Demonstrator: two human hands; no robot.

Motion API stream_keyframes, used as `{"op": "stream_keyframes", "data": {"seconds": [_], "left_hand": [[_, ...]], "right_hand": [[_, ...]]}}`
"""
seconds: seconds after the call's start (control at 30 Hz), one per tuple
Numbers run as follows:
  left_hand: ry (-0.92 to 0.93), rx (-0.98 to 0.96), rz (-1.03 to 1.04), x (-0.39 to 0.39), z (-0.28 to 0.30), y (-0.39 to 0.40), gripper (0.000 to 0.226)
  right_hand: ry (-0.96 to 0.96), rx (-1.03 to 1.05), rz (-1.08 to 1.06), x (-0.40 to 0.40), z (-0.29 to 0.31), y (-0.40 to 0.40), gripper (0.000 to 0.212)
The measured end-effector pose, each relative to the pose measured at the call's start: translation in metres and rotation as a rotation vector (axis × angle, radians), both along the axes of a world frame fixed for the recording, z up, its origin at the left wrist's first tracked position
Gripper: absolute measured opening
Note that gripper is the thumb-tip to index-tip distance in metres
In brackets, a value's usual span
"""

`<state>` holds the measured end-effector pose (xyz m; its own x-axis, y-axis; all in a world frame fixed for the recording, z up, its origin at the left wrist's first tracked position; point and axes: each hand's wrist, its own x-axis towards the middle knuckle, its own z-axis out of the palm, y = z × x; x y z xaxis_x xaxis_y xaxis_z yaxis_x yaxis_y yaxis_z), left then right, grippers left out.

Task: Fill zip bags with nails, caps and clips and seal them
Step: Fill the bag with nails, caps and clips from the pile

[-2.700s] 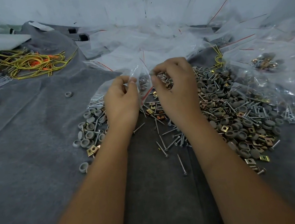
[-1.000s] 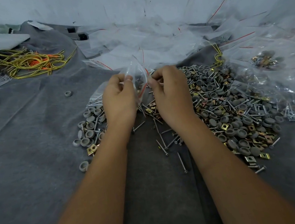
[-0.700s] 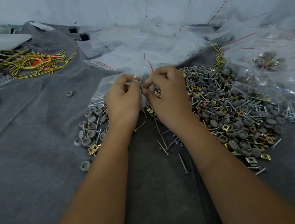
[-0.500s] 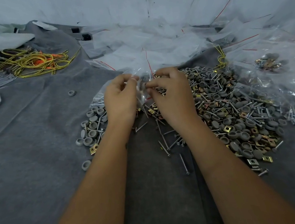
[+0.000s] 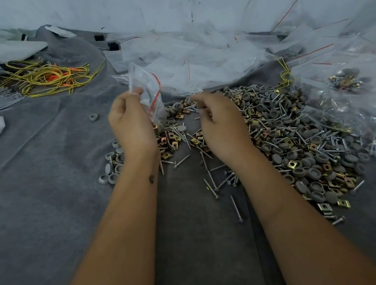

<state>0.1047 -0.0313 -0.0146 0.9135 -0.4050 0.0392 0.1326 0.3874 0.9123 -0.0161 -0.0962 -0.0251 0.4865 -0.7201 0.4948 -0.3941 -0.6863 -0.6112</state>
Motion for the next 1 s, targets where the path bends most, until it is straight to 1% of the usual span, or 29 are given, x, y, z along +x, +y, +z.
{"op": "stream_keyframes", "data": {"seconds": [0.07,0.13,0.17,0.2,0.33,0.4,0.5,0.57,0.63,0.67,0.73,0.83,0.87,0.93,0.97,1.0], "left_hand": [[-0.004,-0.003,0.001,-0.002,0.001,-0.001,0.019],[-0.018,-0.011,-0.019,-0.003,0.001,-0.001,0.018],[-0.032,-0.008,-0.032,-0.004,0.001,-0.001,0.018],[-0.047,0.000,-0.046,-0.004,0.001,-0.001,0.018],[-0.104,0.049,-0.062,-0.006,0.000,-0.001,0.018],[-0.135,0.076,-0.054,-0.006,-0.001,-0.002,0.018],[-0.224,0.126,-0.098,-0.011,-0.003,-0.004,0.019],[-0.310,0.163,-0.148,-0.015,-0.004,-0.004,0.019],[-0.397,0.187,-0.204,-0.018,-0.005,-0.004,0.019],[-0.436,0.195,-0.230,-0.018,-0.006,-0.004,0.019],[-0.496,0.213,-0.262,-0.018,-0.007,-0.004,0.020],[-0.517,0.176,-0.300,-0.020,-0.006,-0.002,0.018],[-0.525,0.143,-0.341,-0.021,-0.005,0.000,0.018],[-0.537,0.084,-0.442,-0.023,-0.005,0.000,0.017],[-0.566,0.099,-0.470,-0.022,-0.005,0.000,0.027],[-0.624,0.146,-0.481,-0.022,-0.006,0.000,0.044]], "right_hand": [[0.226,-0.047,0.097,0.002,-0.003,0.002,0.044],[0.468,-0.148,0.148,0.005,-0.008,0.005,0.045],[0.527,-0.179,0.151,0.005,-0.009,0.006,0.043],[0.541,-0.190,0.141,0.005,-0.008,0.006,0.040],[0.461,-0.190,0.070,0.003,-0.003,0.002,0.027],[0.368,-0.150,0.041,0.002,-0.002,0.003,0.021],[0.035,-0.084,-0.020,0.001,0.001,0.005,0.014],[-0.202,-0.087,-0.042,0.000,0.004,0.006,0.011],[-0.343,-0.063,-0.025,0.000,0.007,0.007,0.010],[-0.363,-0.032,-0.012,0.000,0.008,0.007,0.010],[-0.311,0.053,0.003,0.000,0.008,0.008,0.010],[-0.096,0.106,-0.010,-0.002,0.006,0.004,0.010],[-0.061,0.127,-0.006,-0.002,0.006,0.003,0.012],[-0.099,0.182,-0.005,-0.003,0.007,0.003,0.015],[-0.144,0.210,-0.015,-0.004,0.008,0.002,0.017],[-0.196,0.247,-0.034,-0.006,0.010,0.001,0.018]]}}
